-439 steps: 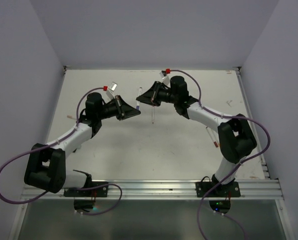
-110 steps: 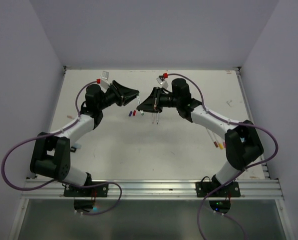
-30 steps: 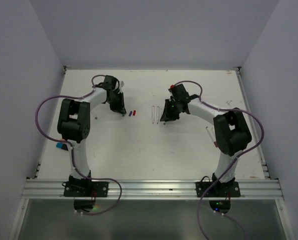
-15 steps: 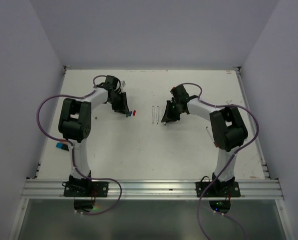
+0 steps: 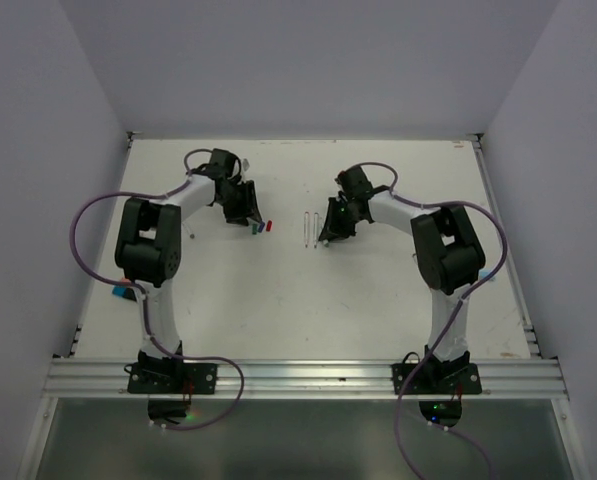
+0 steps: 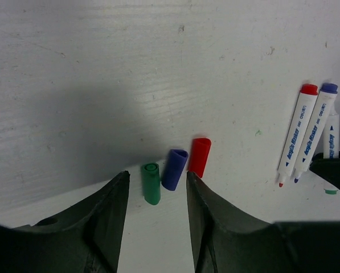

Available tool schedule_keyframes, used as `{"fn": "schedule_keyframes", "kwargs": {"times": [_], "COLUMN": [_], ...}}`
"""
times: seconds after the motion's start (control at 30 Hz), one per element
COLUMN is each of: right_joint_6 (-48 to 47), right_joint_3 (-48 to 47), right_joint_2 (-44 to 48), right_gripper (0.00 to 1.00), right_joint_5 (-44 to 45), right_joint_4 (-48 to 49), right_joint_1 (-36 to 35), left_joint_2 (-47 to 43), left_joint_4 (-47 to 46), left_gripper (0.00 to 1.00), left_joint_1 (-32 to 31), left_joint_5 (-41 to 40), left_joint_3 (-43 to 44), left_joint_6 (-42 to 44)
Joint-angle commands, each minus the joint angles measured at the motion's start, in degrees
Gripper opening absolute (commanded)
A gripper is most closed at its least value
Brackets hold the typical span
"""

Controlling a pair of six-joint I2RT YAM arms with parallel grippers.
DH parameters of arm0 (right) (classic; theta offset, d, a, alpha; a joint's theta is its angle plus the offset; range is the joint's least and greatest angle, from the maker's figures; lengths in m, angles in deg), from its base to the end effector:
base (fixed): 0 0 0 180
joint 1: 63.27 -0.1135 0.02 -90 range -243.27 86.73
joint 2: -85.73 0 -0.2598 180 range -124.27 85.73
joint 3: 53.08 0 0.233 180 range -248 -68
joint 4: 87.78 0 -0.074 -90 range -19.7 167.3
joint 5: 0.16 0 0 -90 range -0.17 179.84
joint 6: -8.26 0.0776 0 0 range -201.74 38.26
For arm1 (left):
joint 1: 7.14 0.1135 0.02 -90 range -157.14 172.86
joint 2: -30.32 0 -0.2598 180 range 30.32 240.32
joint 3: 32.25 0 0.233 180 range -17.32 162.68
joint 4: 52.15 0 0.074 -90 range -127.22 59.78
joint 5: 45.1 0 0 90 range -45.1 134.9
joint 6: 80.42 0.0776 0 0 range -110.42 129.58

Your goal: Open the pen caps

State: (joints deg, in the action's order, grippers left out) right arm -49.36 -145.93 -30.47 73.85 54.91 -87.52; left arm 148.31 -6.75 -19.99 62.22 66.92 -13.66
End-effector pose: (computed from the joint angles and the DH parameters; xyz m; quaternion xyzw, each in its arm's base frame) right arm 0.3755 0.1926 0.1247 0.0328 0.9581 0.2374 0.1570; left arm 0.4110 -0.1175 0.1344 -0.0538 0.9628 -0.2079 0.1642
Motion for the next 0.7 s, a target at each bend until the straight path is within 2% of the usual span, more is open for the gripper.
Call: {"fn": "schedule_keyframes", "kwargs": {"times": [0.0,0.1,0.3,0.47,0.5,0.67], "right_joint_6": [-1.0,-1.1,-1.4,-1.5,-1.8,-3.5], "right_joint_3": [-2.9,-2.9,-0.6,0.8,0.8,0.1], "right_joint_2": [-1.1,-1.1,-0.3,0.1,0.3,3.1], "right_gripper": [0.13,0.19,0.38,0.42,0.43,0.43], "right_joint_5": [0.1,1.0,1.8,1.1,1.3,1.3], "right_joint_4": [-0.7,-1.1,-0.7,1.0,0.9,-0.1], "right_joint_1": [0.3,0.3,0.3,0.3,0.3,0.5], "left_joint_2": [-6.9,-9.8,-12.8,-14.3,-14.7,-17.1], "left_joint_4": [-2.2,-2.5,-2.1,-1.5,-1.1,1.6], "left_gripper": [0.5,0.52,0.53,0.56,0.59,0.59], "left_joint_1": [-0.2,-0.1,0.0,0.4,0.6,1.7], "left_joint_5": [-2.5,-3.3,-2.6,-4.6,-5.6,-10.0], "left_joint_3": [-1.6,-3.7,-5.0,-5.8,-5.8,-6.8], "left_joint_6": [-1.8,-3.1,-4.7,-6.6,-7.5,-10.1]}}
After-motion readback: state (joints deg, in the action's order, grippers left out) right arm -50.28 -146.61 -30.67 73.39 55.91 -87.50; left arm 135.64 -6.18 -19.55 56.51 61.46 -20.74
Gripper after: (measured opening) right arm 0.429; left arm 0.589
